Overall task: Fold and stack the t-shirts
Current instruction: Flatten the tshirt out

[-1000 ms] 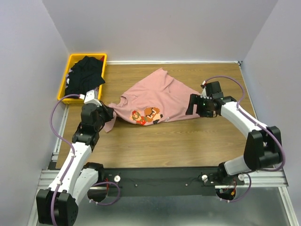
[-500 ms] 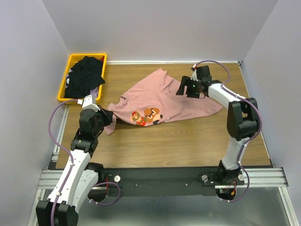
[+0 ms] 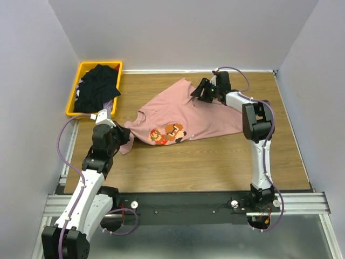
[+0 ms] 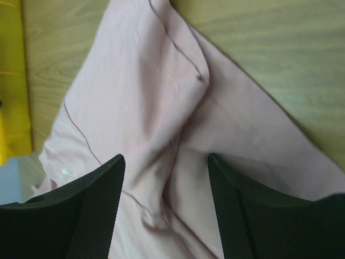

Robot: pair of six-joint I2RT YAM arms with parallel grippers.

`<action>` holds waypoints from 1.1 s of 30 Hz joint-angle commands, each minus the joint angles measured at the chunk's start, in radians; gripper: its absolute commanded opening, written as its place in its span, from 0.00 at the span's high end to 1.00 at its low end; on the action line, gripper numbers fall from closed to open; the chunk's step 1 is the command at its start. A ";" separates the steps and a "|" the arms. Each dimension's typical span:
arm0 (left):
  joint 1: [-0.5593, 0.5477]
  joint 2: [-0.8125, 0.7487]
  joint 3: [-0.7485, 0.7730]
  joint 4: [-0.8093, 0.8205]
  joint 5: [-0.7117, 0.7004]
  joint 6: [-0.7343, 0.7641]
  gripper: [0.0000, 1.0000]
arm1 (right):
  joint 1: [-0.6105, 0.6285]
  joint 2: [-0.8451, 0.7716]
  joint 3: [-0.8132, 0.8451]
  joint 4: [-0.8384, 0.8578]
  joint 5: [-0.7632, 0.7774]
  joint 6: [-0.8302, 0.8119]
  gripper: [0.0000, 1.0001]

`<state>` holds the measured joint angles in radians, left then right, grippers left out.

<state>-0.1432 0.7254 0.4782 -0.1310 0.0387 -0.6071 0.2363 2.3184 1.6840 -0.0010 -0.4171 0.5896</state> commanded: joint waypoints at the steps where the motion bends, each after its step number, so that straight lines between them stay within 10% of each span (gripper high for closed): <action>1: 0.007 0.002 -0.010 0.004 0.013 -0.003 1.00 | 0.014 0.104 0.114 0.070 -0.058 0.075 0.32; 11: 0.007 0.080 0.000 0.037 -0.017 0.032 1.00 | 0.012 0.049 0.174 0.064 -0.066 0.024 0.95; 24: 0.045 0.270 0.045 0.099 -0.102 -0.025 1.00 | 0.038 -0.589 -0.390 -0.072 -0.469 -0.077 0.99; 33: 0.051 0.217 0.011 0.134 -0.134 -0.085 0.98 | 0.420 -1.065 -0.987 -0.588 -0.382 -0.142 0.88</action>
<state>-0.0990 1.0008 0.5045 -0.0257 -0.0338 -0.6655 0.5262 1.3663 0.8822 -0.3046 -0.8536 0.4252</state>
